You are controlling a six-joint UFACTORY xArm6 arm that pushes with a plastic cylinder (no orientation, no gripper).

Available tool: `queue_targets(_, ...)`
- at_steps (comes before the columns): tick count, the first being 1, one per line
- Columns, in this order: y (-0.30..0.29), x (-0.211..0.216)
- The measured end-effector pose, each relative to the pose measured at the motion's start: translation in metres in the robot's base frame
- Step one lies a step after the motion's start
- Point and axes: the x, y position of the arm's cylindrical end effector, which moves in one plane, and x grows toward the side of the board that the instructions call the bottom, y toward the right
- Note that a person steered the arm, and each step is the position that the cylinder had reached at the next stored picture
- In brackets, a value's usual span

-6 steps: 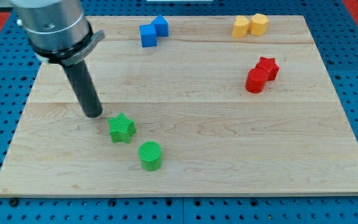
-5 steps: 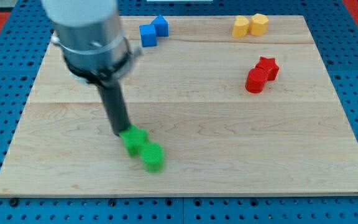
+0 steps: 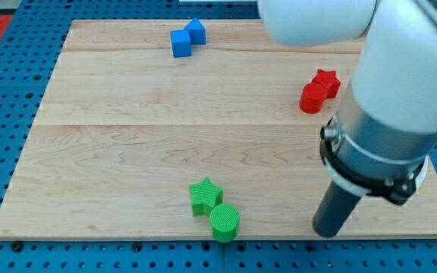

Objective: Separate green circle from the green star

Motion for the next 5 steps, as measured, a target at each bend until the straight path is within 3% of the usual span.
queue_targets(2, -0.054, -0.001)
queue_targets(4, -0.210, -0.002)
queue_targets(5, -0.229, -0.006)
